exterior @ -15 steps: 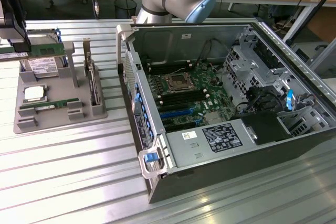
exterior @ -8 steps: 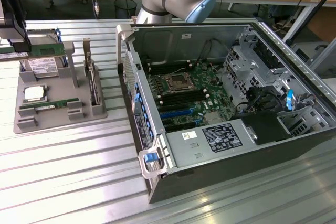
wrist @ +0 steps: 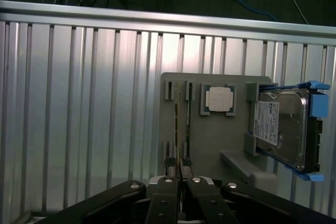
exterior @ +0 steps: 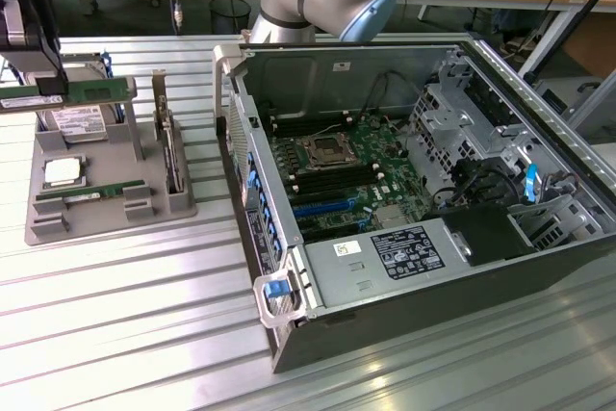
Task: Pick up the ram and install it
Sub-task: 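Pick up the ram and move it above insertion slot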
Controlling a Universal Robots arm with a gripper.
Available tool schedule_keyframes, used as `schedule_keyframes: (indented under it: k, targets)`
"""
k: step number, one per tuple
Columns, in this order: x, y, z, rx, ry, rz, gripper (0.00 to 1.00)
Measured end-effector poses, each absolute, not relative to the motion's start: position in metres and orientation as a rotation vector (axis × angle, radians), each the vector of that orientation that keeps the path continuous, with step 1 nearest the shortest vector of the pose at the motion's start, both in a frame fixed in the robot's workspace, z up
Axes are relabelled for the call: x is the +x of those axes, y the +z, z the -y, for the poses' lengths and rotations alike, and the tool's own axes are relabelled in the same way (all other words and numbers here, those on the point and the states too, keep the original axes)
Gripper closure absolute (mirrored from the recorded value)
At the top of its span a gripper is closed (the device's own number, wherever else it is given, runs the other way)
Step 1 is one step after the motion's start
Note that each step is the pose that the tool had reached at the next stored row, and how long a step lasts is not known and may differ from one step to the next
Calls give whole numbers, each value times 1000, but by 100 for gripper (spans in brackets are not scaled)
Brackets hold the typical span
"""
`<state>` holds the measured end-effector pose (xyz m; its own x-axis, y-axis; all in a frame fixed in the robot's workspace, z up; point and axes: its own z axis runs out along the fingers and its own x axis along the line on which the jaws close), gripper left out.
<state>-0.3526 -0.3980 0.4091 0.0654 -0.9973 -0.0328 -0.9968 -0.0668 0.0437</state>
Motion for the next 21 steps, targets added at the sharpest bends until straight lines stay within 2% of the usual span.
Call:
schedule_keyframes:
  k: [21]
  targets:
    - [-342, 409, 398, 2286, -84, 2139, 87]
